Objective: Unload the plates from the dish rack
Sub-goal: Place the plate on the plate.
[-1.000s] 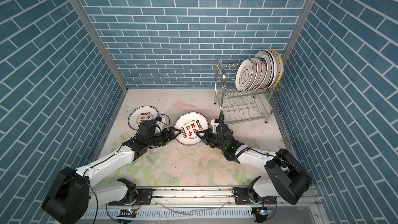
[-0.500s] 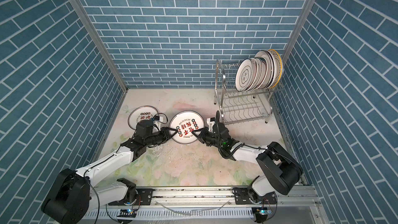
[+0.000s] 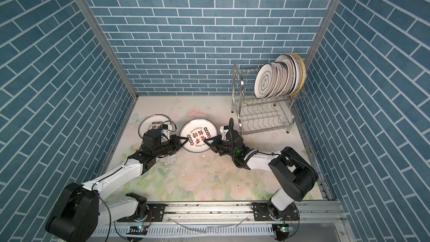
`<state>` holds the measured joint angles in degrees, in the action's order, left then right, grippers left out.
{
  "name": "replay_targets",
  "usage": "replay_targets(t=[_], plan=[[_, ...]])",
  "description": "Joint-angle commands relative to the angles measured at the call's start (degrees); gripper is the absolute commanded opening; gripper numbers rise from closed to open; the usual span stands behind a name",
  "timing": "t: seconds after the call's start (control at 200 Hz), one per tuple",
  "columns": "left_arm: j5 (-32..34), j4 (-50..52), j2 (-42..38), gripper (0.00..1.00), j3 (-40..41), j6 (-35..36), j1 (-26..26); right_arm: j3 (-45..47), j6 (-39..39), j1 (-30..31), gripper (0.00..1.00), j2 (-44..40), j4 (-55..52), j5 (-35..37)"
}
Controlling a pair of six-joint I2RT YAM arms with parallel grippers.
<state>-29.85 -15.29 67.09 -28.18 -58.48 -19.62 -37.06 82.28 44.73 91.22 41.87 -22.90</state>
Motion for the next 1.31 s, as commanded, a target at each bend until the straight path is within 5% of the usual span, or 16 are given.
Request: replay_targets(t=[0.0,0.2,0.48,0.835,1.115,1.3], plan=[[-2.3,0.8,0.4,0.05,0.9,3.9,-0.8,-4.3,-2.7,2.3,0.11,0.9,4.8,-3.5],[-4.5,1.8,0.4,0.02,1.5,3.9,2.2,-7.4,-6.8,2.1,0.38,-0.4,-2.4,-3.5],[-7.3,4.5,-2.5,0.00,2.1,4.7,8.0,-10.6,-8.7,-0.9,0.50,-1.0,-9.7,-3.5],[-16.0,11.3,-4.2,0.00,-2.8,8.2,26.3,-10.7,-18.3,-2.1,0.52,-6.6,-31.3,4.8],[-18.1,11.3,2.3,0.00,-6.9,9.9,42.0,-14.0,-30.1,-2.2,0.52,-9.8,-48.7,6.6],[-17.2,6.5,8.9,0.00,-8.0,9.2,46.9,-15.6,-35.4,-2.1,0.52,-13.0,-57.7,8.3]])
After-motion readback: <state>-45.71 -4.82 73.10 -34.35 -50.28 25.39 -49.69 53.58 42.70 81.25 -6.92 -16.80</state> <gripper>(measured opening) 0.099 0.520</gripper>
